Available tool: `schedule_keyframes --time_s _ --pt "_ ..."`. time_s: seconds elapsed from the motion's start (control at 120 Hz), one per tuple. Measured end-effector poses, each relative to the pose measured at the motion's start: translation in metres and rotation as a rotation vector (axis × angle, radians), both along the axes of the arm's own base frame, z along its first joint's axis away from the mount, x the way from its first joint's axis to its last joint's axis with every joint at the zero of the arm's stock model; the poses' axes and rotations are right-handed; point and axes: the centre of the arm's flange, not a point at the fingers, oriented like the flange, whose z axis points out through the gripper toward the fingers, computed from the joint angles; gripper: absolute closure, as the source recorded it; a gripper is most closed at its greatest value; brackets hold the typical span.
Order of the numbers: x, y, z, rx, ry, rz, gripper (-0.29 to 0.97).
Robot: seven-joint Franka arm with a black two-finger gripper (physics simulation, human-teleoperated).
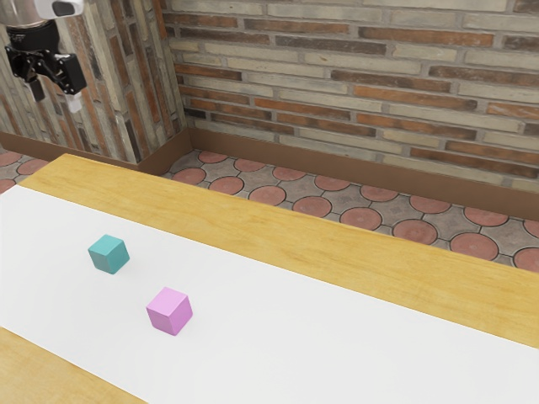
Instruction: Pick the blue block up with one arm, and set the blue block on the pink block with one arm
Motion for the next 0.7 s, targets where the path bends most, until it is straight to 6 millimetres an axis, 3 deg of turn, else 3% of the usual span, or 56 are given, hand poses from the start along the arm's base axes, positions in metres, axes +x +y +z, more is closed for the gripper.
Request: schedule_keyframes --time_s 0.233,0.275,0.333,0.358,0.383,0.417,0.458,0.542,0.583,0.658,0.7 --pt "-0.01 0.028 0.002 -0.035 -0.016 0.055 0.0" --pt "-0.02 0.029 0.03 -0.02 -0.066 0.06 0.0" --pt "-0.043 0.018 0.095 0.013 -0.179 0.051 0.0" --pt "-0.046 0.009 0.107 0.017 -0.195 0.037 0.0" --pt "-0.043 -0.001 0.106 0.015 -0.185 0.019 0.0" --pt "-0.03 -0.009 0.089 0.007 -0.141 -0.002 0.0" --pt "-0.012 -0.011 0.049 -0.005 -0.069 -0.014 0.0" --pt "0.001 0.006 -0.033 -0.038 0.035 0.009 0.0" --pt "-0.019 0.026 -0.064 -0.065 0.054 0.049 0.0" --pt "-0.074 0.112 -0.112 -0.102 0.06 0.239 0.0" --pt "-0.087 0.131 -0.144 -0.113 0.07 0.287 0.0"
